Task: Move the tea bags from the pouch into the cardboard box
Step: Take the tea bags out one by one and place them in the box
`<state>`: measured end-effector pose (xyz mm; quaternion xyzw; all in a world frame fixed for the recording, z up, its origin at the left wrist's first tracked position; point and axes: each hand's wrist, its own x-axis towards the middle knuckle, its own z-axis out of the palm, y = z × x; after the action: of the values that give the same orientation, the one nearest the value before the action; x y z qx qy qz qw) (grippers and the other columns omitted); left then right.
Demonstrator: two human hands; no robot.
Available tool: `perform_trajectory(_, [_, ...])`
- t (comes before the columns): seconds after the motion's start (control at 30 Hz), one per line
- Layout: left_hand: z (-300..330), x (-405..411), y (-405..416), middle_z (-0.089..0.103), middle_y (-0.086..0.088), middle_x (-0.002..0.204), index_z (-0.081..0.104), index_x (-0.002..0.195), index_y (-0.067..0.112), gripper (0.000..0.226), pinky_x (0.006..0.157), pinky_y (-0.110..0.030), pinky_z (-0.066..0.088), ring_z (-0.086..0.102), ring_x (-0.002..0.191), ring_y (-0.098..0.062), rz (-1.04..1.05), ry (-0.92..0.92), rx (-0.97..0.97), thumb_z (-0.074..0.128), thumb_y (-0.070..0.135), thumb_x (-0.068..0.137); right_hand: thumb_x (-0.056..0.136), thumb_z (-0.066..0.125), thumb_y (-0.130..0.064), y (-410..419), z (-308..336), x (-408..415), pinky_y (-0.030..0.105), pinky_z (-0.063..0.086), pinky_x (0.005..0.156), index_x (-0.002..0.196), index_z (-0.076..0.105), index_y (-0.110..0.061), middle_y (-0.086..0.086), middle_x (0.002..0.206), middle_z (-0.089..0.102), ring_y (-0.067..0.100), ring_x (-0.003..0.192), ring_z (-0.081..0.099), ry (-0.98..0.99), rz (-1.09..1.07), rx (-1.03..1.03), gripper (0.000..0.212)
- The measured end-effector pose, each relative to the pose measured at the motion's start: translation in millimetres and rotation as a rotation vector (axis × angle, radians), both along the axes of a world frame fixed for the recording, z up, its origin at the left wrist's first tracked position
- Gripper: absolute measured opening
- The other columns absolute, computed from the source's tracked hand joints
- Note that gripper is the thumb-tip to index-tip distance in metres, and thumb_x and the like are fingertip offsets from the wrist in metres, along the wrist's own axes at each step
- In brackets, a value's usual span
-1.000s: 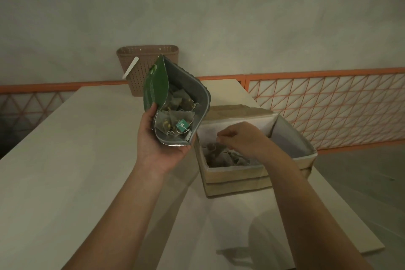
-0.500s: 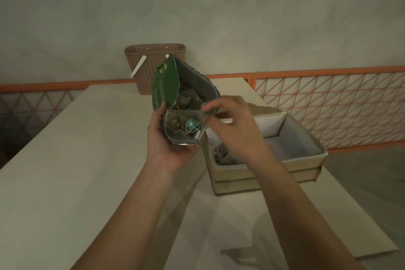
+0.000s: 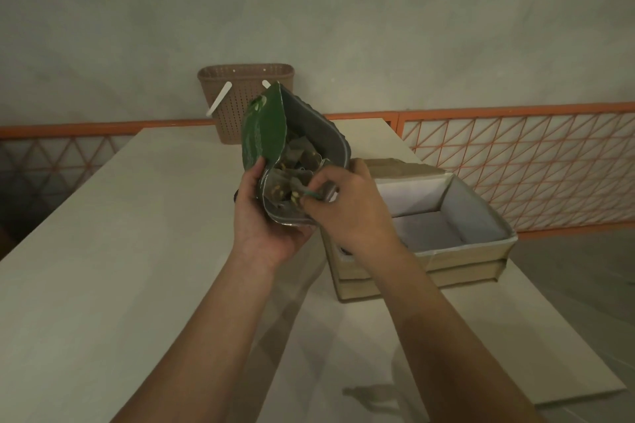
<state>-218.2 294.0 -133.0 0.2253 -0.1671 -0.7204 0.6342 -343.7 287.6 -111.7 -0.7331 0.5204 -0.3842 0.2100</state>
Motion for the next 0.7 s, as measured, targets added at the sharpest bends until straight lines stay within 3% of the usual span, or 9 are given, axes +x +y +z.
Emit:
perform_trajectory(0.1, [0,1,-2,0.062,-0.011,0.139,0.072,0.123,0.012,0.057,0.090,-0.035,0.051,0.061,0.116,-0.026,0.002,0.040,0.006,0.049,0.056,0.095,0.078,0.077,-0.020,3,8,-10,0.001,0.038,0.081,0.078,0.061,-0.030,-0.005,0.112,0.049,0.011,0.106,0.052,-0.223,0.044,-0.006,0.019])
perform_trajectory(0.13, [0,0,-2,0.067,-0.012,0.132,0.077,0.114,0.012,0.056,0.091,-0.034,0.050,0.064,0.112,-0.026,0.003,0.050,0.000,0.048,0.056,0.095,0.079,0.078,-0.020,4,11,-15,-0.001,0.036,0.081,0.076,0.060,-0.029,-0.006,0.112,0.050,0.010,0.107,0.053,-0.290,0.053,-0.013,0.020])
perform_trajectory(0.17, [0,0,-1,0.070,-0.012,0.125,0.080,0.106,0.012,0.056,0.090,-0.034,0.050,0.067,0.106,-0.026,0.004,0.052,-0.007,0.047,0.056,0.095,0.079,0.078,-0.021,6,15,-19,0.004,0.038,0.085,0.076,0.060,-0.029,-0.005,0.113,0.052,0.011,0.108,0.055,-0.351,0.065,-0.020,0.021])
perform_trajectory(0.23, [1,-1,-1,0.071,-0.012,0.123,0.081,0.105,0.012,0.055,0.087,-0.034,0.051,0.070,0.099,-0.027,0.008,0.062,-0.007,0.049,0.056,0.095,0.081,0.078,-0.024,7,21,-28,0.024,0.048,0.091,0.077,0.059,-0.026,-0.002,0.111,0.060,0.015,0.105,0.061,-0.460,0.090,-0.034,0.019])
perform_trajectory(0.33, [2,-2,-2,0.062,-0.010,0.140,0.072,0.124,0.014,0.054,0.085,-0.034,0.054,0.067,0.106,-0.028,0.002,0.087,-0.011,0.053,0.054,0.093,0.084,0.076,-0.019,10,29,-41,0.034,0.051,0.077,0.080,0.059,-0.020,0.008,0.096,0.071,0.019,0.081,0.067,-0.651,0.129,-0.014,0.018])
perform_trajectory(0.4, [3,-3,-2,0.060,-0.008,0.143,0.064,0.136,0.017,0.057,0.084,-0.033,0.057,0.067,0.108,-0.028,-0.012,0.097,-0.029,0.053,0.054,0.094,0.083,0.075,-0.016,11,32,-49,0.043,0.052,0.075,0.080,0.057,-0.018,0.019,0.095,0.069,0.034,0.081,0.065,-0.767,0.115,-0.043,0.018])
perform_trajectory(0.47, [4,-3,-2,0.059,-0.007,0.144,0.062,0.138,0.018,0.057,0.084,-0.033,0.057,0.067,0.107,-0.028,-0.028,0.115,-0.045,0.052,0.053,0.095,0.082,0.070,-0.012,10,33,-57,0.042,0.052,0.072,0.079,0.055,-0.015,0.025,0.093,0.066,0.033,0.078,0.064,-0.839,0.083,-0.078,0.016])
perform_trajectory(0.6, [2,-4,-2,0.063,-0.013,0.137,0.065,0.133,0.016,0.056,0.078,-0.035,0.060,0.069,0.103,-0.032,-0.064,0.128,-0.078,0.050,0.054,0.096,0.088,0.062,0.000,6,29,-71,0.027,0.052,0.066,0.080,0.050,-0.016,0.027,0.096,0.063,0.019,0.072,0.063,-0.888,-0.015,-0.098,0.022])
perform_trajectory(0.7, [1,-3,-4,0.060,-0.012,0.141,0.062,0.138,0.017,0.057,0.078,-0.037,0.060,0.066,0.109,-0.033,-0.072,0.122,-0.095,0.049,0.054,0.097,0.087,0.061,0.003,1,22,-80,0.022,0.050,0.060,0.083,0.051,-0.016,0.021,0.096,0.064,0.020,0.070,0.062,-0.827,-0.081,-0.103,0.022])
